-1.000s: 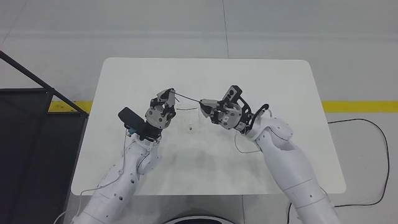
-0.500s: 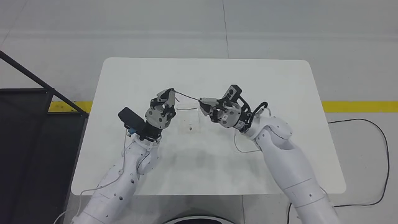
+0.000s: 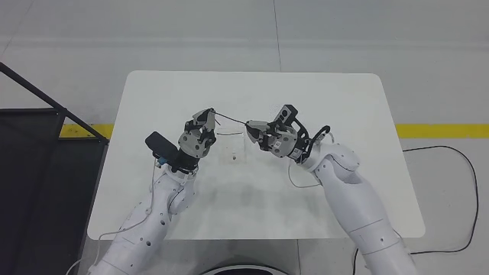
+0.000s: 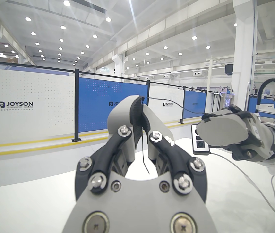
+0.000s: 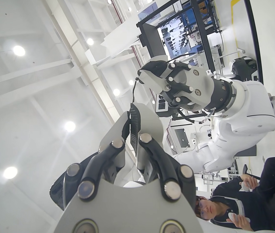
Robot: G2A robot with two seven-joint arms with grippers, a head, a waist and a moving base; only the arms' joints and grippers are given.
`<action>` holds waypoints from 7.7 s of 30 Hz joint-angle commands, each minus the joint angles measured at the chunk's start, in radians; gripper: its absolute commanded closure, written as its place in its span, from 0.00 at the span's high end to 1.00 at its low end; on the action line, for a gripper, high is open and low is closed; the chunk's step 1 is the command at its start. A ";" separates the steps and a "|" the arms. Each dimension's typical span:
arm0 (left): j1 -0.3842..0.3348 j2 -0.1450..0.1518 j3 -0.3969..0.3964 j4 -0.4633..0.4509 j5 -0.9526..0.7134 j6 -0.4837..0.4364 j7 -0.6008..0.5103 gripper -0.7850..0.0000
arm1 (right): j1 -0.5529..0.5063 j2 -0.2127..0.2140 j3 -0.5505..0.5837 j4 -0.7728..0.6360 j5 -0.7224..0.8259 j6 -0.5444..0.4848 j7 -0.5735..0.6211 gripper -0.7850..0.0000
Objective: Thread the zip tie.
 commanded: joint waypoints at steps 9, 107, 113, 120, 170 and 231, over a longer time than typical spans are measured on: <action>0.000 0.000 0.000 0.000 0.000 0.000 0.000 0.00 | 0.005 0.000 0.000 0.003 -0.002 0.017 0.007 0.00; 0.000 0.000 0.000 0.000 0.000 0.000 0.000 0.00 | 0.024 -0.007 -0.007 0.022 -0.009 0.045 -0.036 0.00; 0.000 0.000 0.000 0.000 0.000 0.000 0.000 0.00 | 0.027 -0.007 -0.012 0.023 -0.031 0.046 -0.054 0.00; 0.000 0.000 0.000 0.000 0.000 0.000 0.000 0.00 | 0.032 -0.008 -0.021 0.023 -0.055 0.048 -0.086 0.00; 0.000 0.000 0.000 0.000 0.000 0.000 0.000 0.00 | 0.010 -0.003 0.013 0.021 0.002 0.029 0.015 0.00; 0.000 0.000 0.000 0.000 0.000 0.000 0.000 0.00 | 0.028 -0.010 -0.007 0.025 -0.007 0.037 -0.029 0.00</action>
